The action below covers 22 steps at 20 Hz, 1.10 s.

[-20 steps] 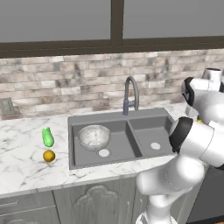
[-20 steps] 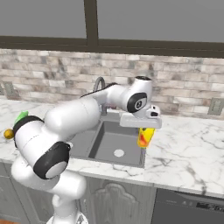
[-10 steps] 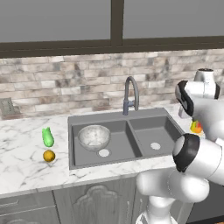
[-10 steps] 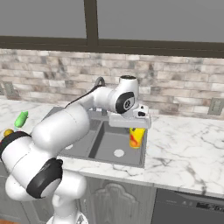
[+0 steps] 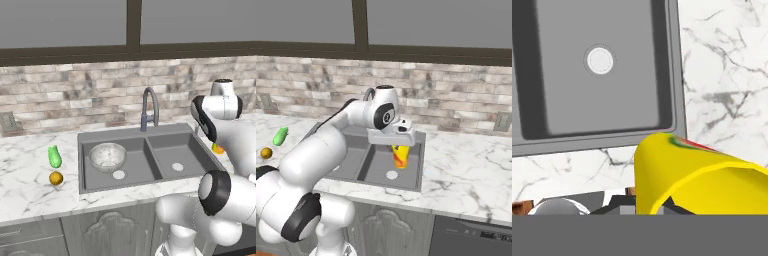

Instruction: Remove the lemon and corn from the sink. Then move the bowl and cup from the counter to the sink for washing.

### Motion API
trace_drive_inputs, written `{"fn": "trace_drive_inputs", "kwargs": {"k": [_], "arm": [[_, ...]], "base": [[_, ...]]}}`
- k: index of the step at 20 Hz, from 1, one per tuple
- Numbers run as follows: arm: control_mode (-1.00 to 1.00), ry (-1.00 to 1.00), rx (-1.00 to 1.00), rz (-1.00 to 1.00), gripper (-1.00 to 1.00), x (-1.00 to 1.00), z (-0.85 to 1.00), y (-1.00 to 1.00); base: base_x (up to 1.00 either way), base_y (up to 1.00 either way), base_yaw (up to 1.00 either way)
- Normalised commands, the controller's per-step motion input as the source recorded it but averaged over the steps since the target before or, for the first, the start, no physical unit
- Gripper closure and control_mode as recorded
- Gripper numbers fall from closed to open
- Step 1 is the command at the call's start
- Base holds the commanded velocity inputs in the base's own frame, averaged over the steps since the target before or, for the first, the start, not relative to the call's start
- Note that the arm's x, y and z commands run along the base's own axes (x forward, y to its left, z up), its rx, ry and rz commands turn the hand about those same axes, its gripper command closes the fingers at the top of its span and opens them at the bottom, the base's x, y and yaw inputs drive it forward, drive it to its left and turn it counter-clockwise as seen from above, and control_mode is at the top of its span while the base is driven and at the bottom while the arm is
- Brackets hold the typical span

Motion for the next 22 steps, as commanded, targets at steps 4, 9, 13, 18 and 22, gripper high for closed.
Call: {"fn": "trace_drive_inputs", "kwargs": {"k": [4, 9, 13, 18, 22], "arm": [[-1.00, 0.00, -0.01, -0.07, 1.00, -0.08, 0.04, 0.36], [-1.00, 0.00, 0.00, -0.06, 1.00, -0.04, 0.04, 0.37], [-1.00, 0.00, 0.00, -0.06, 1.00, -0.07, 0.06, 0.39], [-1.00, 0.00, 0.00, -0.06, 1.00, -0.08, 0.05, 0.41], [-1.00, 0.00, 0.00, -0.05, 1.00, -0.09, 0.03, 0.40]], "base": [[0.00, 0.00, 0.00], [0.00, 0.00, 0.00], [0.00, 0.00, 0.00], [0.00, 0.00, 0.00], [0.00, 0.00, 0.00]]}}
